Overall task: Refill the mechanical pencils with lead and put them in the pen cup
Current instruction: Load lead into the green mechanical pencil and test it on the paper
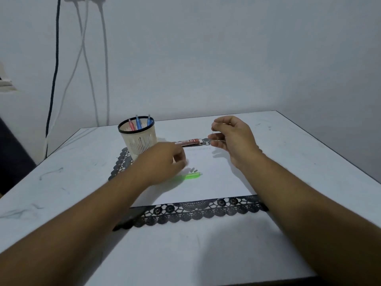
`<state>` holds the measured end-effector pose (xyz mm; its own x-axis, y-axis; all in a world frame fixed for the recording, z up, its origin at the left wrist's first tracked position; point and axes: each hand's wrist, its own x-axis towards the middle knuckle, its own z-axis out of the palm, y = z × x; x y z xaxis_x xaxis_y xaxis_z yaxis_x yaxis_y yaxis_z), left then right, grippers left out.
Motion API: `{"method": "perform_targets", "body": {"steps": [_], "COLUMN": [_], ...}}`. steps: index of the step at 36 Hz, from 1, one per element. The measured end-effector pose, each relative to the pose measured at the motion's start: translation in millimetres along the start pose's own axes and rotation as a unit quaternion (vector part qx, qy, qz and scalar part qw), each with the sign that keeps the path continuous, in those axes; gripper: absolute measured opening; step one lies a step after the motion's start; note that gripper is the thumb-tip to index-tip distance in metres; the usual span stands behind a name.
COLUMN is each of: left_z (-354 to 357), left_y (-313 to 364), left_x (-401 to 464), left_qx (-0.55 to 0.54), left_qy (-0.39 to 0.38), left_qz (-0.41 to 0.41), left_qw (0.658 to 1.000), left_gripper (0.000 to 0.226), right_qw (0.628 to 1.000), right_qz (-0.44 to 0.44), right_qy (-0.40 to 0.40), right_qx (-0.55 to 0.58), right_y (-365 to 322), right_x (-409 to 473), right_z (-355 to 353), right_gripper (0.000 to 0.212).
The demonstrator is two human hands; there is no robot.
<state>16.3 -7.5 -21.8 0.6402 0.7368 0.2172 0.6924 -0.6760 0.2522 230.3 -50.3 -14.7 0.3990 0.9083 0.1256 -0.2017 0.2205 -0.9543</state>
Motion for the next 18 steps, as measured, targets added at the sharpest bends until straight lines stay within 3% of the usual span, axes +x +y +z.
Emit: {"method": "perform_targets", "body": {"steps": [7,12,18], "left_z": [6.7,17.3,18.4], "left_y": [-1.0,-3.7,-4.4], "left_x": [-26.6,-31.4,-31.6], "left_qx": [0.001,0.014,-0.022], "left_qy": [-0.043,-0.024,-0.004], "left_qz": [-0.004,0.012,0.007], "left_qw": [0.999,1.0,1.0], "left_gripper": [0.018,0.006,0.011], "right_qw": [0.999,0.998,0.998], "right_qz": [-0.013,-0.021,-0.016], "right_qy": [-0.002,-0.02,-0.026], "right_qx": [-0.044,-0.059,-0.052], "right_y": [5.2,10.2,13.5], "right_x": [-4.4,-3.1,-4.9], "right_z": [5.7,7.6,10.2], "right_gripper": [0.007,0.007,0.008]}}
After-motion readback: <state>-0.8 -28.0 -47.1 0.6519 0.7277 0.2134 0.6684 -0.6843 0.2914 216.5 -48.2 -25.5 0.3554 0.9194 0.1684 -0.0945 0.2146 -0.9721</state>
